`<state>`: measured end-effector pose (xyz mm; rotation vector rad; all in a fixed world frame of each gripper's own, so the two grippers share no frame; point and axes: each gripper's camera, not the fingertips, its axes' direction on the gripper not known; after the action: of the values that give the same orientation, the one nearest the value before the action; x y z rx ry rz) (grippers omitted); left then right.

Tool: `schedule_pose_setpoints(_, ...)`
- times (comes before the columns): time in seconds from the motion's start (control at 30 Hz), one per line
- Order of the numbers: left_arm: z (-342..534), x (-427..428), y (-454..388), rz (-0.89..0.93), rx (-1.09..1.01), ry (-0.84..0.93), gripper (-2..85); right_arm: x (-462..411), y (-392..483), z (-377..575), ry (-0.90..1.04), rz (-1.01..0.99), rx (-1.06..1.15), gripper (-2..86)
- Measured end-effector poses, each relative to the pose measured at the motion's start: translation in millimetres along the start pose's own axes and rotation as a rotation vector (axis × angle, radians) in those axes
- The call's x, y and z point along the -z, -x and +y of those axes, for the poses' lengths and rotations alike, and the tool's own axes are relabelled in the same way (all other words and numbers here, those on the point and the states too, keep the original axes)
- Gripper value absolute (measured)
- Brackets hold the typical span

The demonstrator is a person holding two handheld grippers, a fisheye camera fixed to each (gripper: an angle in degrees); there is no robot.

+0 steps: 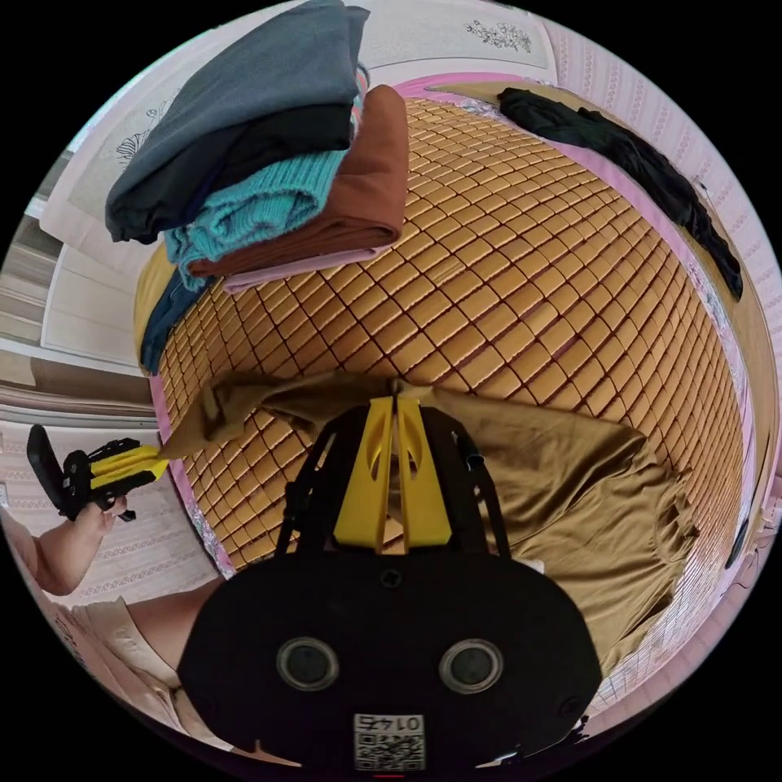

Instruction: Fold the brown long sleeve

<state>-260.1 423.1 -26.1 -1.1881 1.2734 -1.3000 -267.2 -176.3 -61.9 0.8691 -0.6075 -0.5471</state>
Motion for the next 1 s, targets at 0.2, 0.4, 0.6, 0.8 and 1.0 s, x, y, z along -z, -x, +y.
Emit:
schedule_pose_setpoints(0.2, 36, 76, 88, 0.346, 0.247, -0.017, -0.4, 2, 19, -33, 0.015, -0.053, 0.061, 0.0)
schedule_pose_setpoints(0.4, 21, 51, 183, 0.120, 0.461, -0.062, 3.0, -41, 33, -71, 0.084, -0.017, 0.041, -0.1)
schedule_pose_setpoints(0.6, 11, 44, 171, 0.002, 0.351, -0.050, 6.3, -59, 43, -88, 0.069, -0.035, -0.014, -0.1)
schedule_pose_setpoints(0.8, -16, -16, 136, -0.099, 0.250, 0.106, 7.1, -70, 61, -100, 0.061, -0.026, -0.022, 0.1)
schedule_pose_setpoints(1.0, -8, 3, 154, 0.081, 0.278, 0.096, -0.2, -80, 79, -111, 0.068, -0.005, 0.000, 0.1)
